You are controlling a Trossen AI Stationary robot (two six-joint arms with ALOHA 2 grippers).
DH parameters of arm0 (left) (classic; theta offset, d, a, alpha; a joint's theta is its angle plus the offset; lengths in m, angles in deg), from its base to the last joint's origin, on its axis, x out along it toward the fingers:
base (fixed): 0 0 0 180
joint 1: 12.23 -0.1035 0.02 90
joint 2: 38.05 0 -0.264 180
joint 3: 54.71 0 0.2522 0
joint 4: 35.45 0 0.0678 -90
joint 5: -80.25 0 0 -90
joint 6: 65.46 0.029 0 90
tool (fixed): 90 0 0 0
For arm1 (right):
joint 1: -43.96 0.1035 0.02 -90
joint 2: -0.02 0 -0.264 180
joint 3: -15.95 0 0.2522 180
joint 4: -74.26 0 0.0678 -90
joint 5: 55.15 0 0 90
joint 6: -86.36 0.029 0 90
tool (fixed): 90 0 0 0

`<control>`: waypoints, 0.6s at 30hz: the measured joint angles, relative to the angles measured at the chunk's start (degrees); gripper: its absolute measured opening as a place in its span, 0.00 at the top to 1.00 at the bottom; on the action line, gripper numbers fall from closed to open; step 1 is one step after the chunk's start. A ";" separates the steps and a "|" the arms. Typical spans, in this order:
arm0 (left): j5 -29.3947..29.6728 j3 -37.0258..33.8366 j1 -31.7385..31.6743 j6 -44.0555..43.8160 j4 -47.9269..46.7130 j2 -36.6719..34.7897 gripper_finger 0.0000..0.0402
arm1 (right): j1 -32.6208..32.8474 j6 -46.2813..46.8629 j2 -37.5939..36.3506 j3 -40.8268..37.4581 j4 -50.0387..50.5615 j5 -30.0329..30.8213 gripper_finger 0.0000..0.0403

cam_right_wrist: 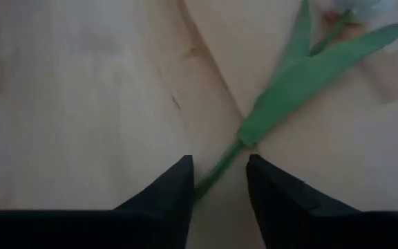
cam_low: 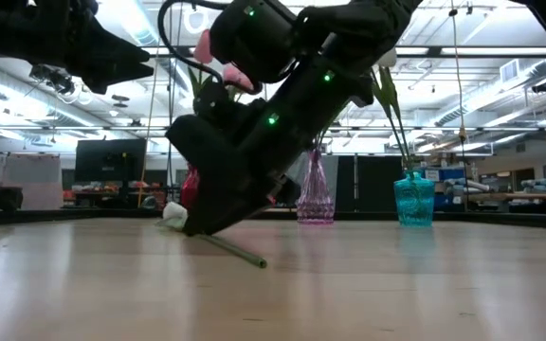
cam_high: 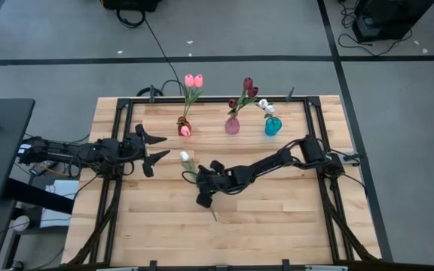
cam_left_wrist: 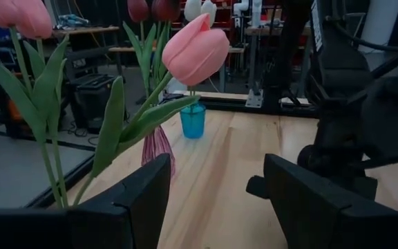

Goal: Sort flowers into vase by color
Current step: Put the white flower into the blue vase

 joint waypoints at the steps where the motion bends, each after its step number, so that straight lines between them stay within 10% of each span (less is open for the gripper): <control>1: 0.00 0.00 0.00 -0.56 -0.27 0.00 0.40 | 0.19 -0.06 0.44 0.10 -0.58 0.01 0.65; 18: -0.47 0.00 0.06 -2.07 -1.45 0.00 0.40 | -0.90 -2.35 -2.05 0.09 10.74 -2.11 0.97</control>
